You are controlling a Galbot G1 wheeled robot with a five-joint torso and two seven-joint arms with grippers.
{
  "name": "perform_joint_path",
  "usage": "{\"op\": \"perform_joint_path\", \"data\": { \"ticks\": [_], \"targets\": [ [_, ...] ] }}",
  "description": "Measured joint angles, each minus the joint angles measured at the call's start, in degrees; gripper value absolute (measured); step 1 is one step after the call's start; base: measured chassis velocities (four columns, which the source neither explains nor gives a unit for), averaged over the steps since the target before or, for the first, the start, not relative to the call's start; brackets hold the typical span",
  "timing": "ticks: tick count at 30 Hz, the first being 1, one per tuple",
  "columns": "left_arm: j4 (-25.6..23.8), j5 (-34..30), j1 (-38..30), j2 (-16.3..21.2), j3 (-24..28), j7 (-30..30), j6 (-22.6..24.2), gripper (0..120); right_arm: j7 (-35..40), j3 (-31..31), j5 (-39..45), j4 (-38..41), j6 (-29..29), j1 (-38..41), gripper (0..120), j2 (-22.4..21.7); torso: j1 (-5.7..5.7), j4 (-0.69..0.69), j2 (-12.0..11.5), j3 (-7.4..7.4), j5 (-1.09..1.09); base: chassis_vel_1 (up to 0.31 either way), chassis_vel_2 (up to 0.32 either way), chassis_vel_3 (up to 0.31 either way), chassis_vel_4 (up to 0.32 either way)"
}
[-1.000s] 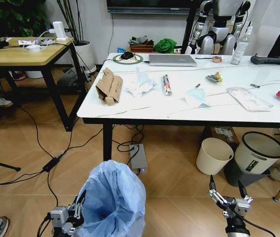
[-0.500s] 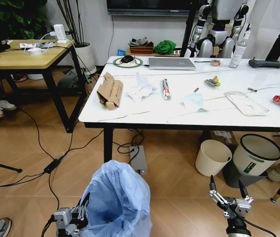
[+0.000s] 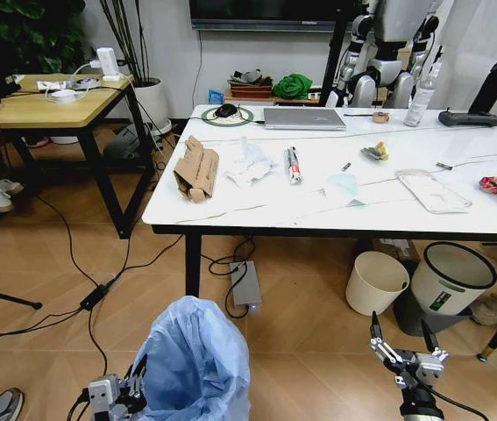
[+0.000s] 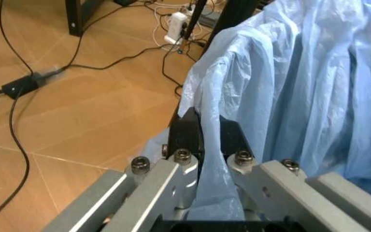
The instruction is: Pick up the trash bin and place the trash from the table into it.
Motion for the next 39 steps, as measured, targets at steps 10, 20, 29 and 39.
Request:
{"op": "perform_joint_path", "data": {
  "ticks": [10, 20, 29, 39],
  "targets": [
    [-0.1, 0.3, -0.3, -0.1, 0.5, 0.3, -0.3, 0, 0.0, -0.2, -0.2, 0.0, 0.0, 0.0, 100, 0.3, 0.87, 0.0, 2.1, 1.25, 0.0, 0.0, 0.0, 0.0, 0.0],
    [0.0, 0.5, -0.5, -0.2, 1.0, 0.6, -0.6, 0, 0.0, -0.5, -0.6, 0.3, -0.2, 0.0, 100, 0.6, 2.1, 0.0, 5.0, 2.89, 0.0, 0.0, 0.0, 0.0, 0.0],
    [0.3, 0.5, -0.6, -0.2, 1.1, 0.7, -0.7, 0, 0.0, -0.6, -0.7, 0.3, -0.2, 0.0, 100, 0.7, 2.97, 0.0, 7.1, 4.13, 0.0, 0.0, 0.0, 0.0, 0.0],
    [0.6, 0.7, -0.7, -0.4, 1.4, 0.8, -0.8, 0, 0.0, -0.6, -0.7, 0.3, -0.2, 0.0, 100, 0.6, 4.05, 0.0, 9.7, 5.7, 0.0, 0.0, 0.0, 0.0, 0.0]
  ]
}}
